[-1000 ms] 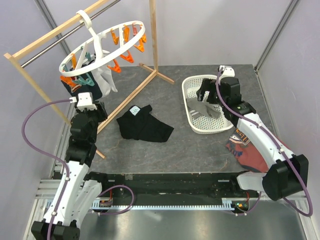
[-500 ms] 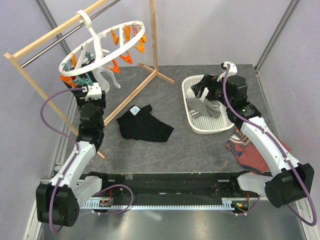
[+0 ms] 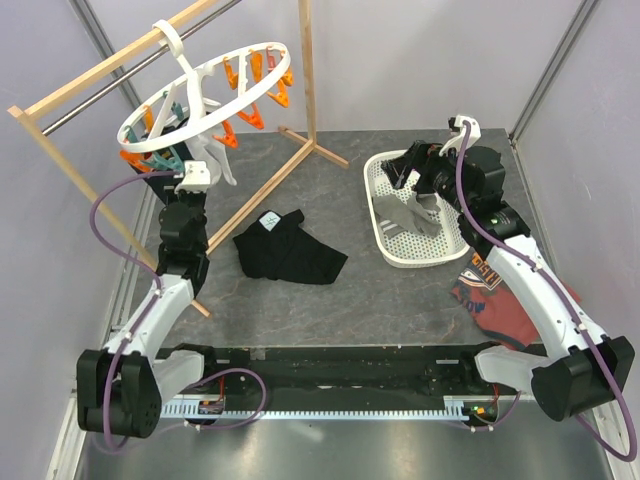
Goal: Remove the socks clipped to the hanger
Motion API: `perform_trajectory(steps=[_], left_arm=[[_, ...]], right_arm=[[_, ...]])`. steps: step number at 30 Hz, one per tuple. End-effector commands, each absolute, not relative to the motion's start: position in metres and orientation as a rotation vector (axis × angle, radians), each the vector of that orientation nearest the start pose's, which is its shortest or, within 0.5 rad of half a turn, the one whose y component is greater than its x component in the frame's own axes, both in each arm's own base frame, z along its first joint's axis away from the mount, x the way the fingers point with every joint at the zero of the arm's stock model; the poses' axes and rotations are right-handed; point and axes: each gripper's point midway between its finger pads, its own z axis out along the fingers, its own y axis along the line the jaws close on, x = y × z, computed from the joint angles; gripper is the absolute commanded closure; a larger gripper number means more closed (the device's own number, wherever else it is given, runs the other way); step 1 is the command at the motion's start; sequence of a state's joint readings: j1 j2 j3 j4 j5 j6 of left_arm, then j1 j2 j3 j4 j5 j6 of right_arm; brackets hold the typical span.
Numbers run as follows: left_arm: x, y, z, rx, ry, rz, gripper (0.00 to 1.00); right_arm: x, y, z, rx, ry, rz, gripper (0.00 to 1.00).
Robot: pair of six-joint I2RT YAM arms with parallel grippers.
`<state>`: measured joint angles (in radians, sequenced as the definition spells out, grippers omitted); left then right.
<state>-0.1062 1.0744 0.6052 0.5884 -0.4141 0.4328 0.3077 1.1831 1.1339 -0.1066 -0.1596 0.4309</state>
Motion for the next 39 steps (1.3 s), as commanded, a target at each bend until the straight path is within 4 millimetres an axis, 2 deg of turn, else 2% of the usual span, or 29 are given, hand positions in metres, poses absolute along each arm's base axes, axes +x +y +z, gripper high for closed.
perform_trajectory(steps=[1, 7, 9, 10, 12, 13, 15, 16, 17, 18, 22, 24, 25, 27, 33, 35, 36, 38, 39], left_arm=[[0.365, 0.027, 0.302, 0.052, 1.482, 0.424, 0.98], [0.346, -0.003, 0.306, 0.128, 1.467, 0.34, 0.98], [0.343, -0.006, 0.304, 0.144, 1.482, 0.34, 0.98], [0.342, 0.002, 0.3, 0.118, 1.498, 0.381, 0.98], [0.341, 0.016, 0.294, 0.065, 1.509, 0.454, 0.82], [0.34, 0.024, 0.286, 0.043, 1.521, 0.5, 0.64], [0.337, 0.04, 0.285, -0.013, 1.51, 0.599, 0.47], [0.336, 0.046, 0.282, -0.016, 1.513, 0.636, 0.28], [0.336, 0.051, 0.284, -0.037, 1.497, 0.656, 0.24], [0.338, 0.059, 0.278, -0.05, 1.511, 0.688, 0.23], [0.346, 0.085, 0.277, -0.145, 1.515, 0.703, 0.16], [0.349, 0.092, 0.278, -0.147, 1.489, 0.671, 0.15], [0.358, 0.078, 0.282, -0.057, 1.465, 0.598, 0.15], [0.363, 0.072, 0.279, 0.0, 1.447, 0.578, 0.14], [0.368, 0.077, 0.286, 0.059, 1.385, 0.655, 0.13], [0.373, 0.075, 0.281, 0.081, 1.41, 0.645, 0.2], [0.374, 0.075, 0.286, 0.08, 1.404, 0.646, 0.24], [0.377, 0.07, 0.285, 0.114, 1.424, 0.623, 0.47], [0.378, 0.067, 0.288, 0.117, 1.422, 0.601, 0.66]], right_arm=[[0.369, 0.171, 0.356, -0.033, 1.703, 0.725, 0.04], [0.367, 0.176, 0.353, -0.036, 1.713, 0.749, 0.05], [0.364, 0.177, 0.355, -0.035, 1.698, 0.75, 0.05], [0.363, 0.178, 0.355, -0.029, 1.693, 0.75, 0.05], [0.364, 0.179, 0.356, -0.029, 1.69, 0.753, 0.05], [0.364, 0.179, 0.357, -0.03, 1.692, 0.754, 0.05], [0.363, 0.183, 0.36, -0.04, 1.699, 0.762, 0.05], [0.362, 0.183, 0.362, -0.043, 1.695, 0.763, 0.05], [0.362, 0.183, 0.362, -0.041, 1.693, 0.761, 0.05], [0.361, 0.183, 0.364, -0.044, 1.69, 0.761, 0.05], [0.359, 0.183, 0.369, -0.056, 1.674, 0.754, 0.05], [0.359, 0.182, 0.372, -0.058, 1.667, 0.749, 0.04], [0.358, 0.182, 0.372, -0.061, 1.666, 0.748, 0.04], [0.357, 0.181, 0.375, -0.067, 1.657, 0.74, 0.04], [0.362, 0.178, 0.372, -0.066, 1.649, 0.715, 0.04], [0.362, 0.179, 0.371, -0.07, 1.65, 0.714, 0.03], [0.362, 0.179, 0.371, -0.073, 1.648, 0.712, 0.03], [0.362, 0.178, 0.374, -0.08, 1.642, 0.707, 0.03], [0.362, 0.178, 0.373, -0.092, 1.642, 0.695, 0.03]])
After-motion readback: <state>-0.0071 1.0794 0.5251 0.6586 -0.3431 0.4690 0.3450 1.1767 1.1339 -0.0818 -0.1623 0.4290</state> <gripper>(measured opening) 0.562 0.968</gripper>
